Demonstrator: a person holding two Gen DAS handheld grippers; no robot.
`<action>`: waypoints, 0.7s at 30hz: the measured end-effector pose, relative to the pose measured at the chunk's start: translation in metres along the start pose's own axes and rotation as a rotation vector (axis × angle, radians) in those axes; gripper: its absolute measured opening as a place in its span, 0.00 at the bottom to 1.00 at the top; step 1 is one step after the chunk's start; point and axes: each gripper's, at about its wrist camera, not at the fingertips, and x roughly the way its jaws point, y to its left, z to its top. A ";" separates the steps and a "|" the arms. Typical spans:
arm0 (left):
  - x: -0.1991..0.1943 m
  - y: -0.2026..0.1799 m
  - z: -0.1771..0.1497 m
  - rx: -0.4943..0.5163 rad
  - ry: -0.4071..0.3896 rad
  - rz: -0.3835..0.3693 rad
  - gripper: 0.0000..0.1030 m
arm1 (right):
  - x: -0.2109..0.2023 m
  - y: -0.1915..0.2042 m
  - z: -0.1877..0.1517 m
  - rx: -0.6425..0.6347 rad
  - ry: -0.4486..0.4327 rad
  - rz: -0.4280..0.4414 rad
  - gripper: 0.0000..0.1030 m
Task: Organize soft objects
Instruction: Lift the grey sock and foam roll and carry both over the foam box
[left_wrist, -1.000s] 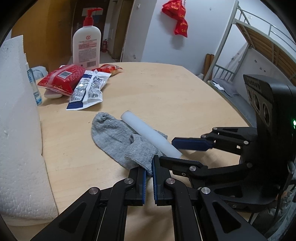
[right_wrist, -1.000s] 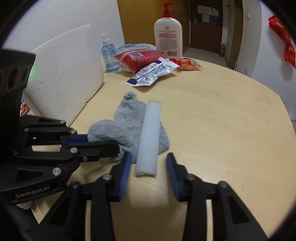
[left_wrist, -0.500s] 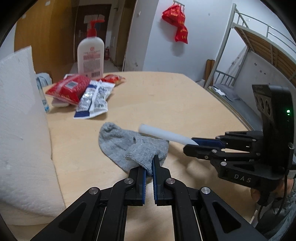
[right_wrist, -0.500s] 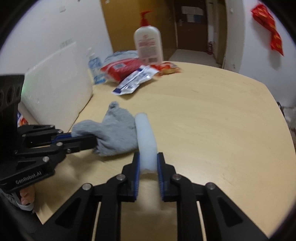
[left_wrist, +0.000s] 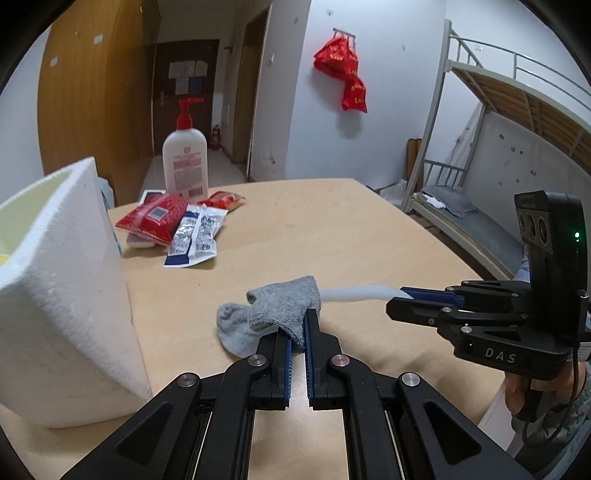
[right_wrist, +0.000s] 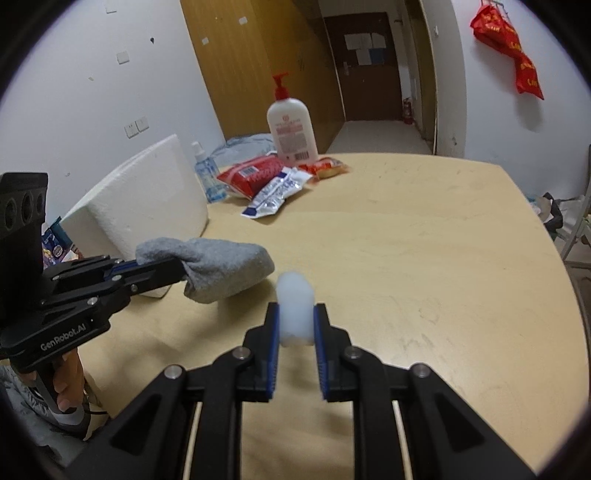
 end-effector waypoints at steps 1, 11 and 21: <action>-0.003 -0.001 -0.001 0.003 -0.006 0.002 0.06 | -0.003 0.001 0.000 0.001 -0.007 -0.002 0.20; -0.046 -0.018 -0.009 0.034 -0.067 0.022 0.06 | -0.047 0.015 -0.013 0.000 -0.098 -0.017 0.20; -0.085 -0.027 -0.023 0.055 -0.122 0.040 0.06 | -0.078 0.038 -0.026 -0.025 -0.169 -0.026 0.20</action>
